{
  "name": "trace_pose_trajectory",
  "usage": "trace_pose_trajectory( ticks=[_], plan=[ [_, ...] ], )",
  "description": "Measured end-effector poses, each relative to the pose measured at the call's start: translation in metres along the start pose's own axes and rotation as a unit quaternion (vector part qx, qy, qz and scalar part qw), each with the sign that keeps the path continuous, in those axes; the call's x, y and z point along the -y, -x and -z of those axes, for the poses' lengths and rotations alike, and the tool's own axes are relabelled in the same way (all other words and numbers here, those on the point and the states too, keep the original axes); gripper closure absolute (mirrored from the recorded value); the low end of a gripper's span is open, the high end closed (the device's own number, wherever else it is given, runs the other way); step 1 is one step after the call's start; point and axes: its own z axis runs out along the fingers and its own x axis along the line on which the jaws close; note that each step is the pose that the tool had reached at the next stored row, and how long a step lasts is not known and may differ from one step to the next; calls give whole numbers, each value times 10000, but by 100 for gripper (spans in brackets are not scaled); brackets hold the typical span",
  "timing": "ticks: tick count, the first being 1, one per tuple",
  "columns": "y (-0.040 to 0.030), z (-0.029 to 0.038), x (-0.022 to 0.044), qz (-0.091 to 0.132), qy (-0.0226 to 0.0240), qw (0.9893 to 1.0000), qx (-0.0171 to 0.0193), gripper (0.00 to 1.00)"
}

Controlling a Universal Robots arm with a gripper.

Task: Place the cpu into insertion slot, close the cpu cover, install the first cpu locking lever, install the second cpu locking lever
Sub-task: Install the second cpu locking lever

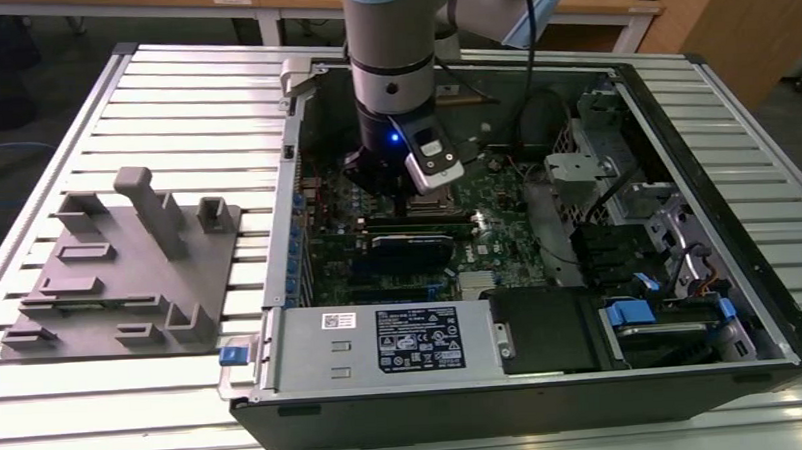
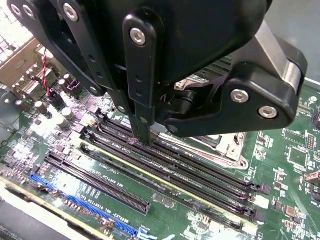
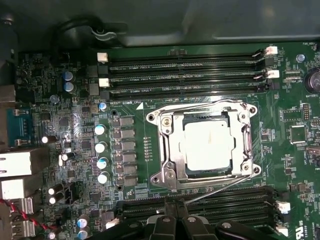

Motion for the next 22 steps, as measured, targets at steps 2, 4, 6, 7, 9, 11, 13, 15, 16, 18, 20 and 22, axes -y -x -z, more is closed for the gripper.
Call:
trace_pose_trajectory(
  ticks=[2,4,6,7,9,11,13,15,16,18,20,22],
  plan=[
    [0,-1,21,-2,16,10000,-1,89],
    [-2,-3,40,-4,47,10000,-4,89],
    [-5,-4,47,-11,117,9999,-10,89],
    [-6,-5,51,-17,185,9998,-17,89],
    [-6,-9,59,-28,312,9995,-27,89],
    [-7,-14,65,-32,346,9994,-30,89],
    [-10,-28,70,-34,360,9993,-31,89],
    [-12,-42,75,-34,368,9993,-32,89],
    [-13,-46,77,-34,374,9993,-33,89],
    [-17,-57,81,-37,397,9992,-35,89],
    [-23,-66,82,-41,447,9990,-40,89],
    [-29,-77,85,-45,491,9988,-43,89]
  ],
)
